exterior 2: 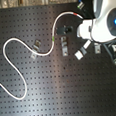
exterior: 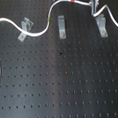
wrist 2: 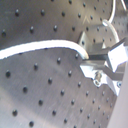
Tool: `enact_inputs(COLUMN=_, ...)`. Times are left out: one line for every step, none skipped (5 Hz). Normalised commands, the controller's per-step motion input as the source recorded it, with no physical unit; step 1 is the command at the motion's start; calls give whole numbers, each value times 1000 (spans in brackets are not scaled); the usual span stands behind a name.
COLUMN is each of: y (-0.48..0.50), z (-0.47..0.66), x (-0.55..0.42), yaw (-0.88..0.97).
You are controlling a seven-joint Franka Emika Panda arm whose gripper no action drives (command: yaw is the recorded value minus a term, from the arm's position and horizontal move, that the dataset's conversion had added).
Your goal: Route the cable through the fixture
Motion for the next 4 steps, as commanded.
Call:
enact_inputs(y=177, z=128, x=32, yaw=563)
enact_inputs(y=144, z=152, x=-80, yaw=471)
enact_inputs(y=98, z=114, x=-241, yaw=183)
enact_inputs(y=109, z=64, x=-229, yaw=60)
